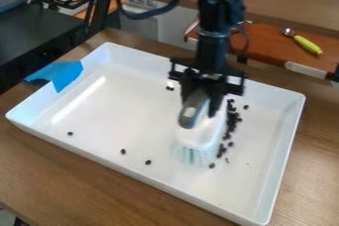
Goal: Sweep into pile
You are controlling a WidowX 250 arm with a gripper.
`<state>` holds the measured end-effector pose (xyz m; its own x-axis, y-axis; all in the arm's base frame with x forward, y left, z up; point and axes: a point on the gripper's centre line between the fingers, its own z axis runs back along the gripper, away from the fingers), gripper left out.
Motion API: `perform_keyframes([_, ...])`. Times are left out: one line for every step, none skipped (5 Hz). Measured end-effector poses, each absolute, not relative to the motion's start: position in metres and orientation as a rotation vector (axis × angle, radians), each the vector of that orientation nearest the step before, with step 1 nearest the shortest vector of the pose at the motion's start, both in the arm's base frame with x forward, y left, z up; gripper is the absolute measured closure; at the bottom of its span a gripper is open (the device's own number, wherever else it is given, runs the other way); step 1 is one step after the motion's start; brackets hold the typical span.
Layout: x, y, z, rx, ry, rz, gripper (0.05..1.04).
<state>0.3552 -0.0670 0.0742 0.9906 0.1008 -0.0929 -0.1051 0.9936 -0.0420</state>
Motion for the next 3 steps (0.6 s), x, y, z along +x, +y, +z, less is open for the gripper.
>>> perform_keyframes([0.361,-0.095,0.075,-0.054,0.085,0.105,0.595])
perform_keyframes([0.366,-0.115,0.080,-0.075,0.070,0.100,0.595])
perform_keyframes([0.366,-0.112,0.087,-0.118,0.083,0.113,0.595])
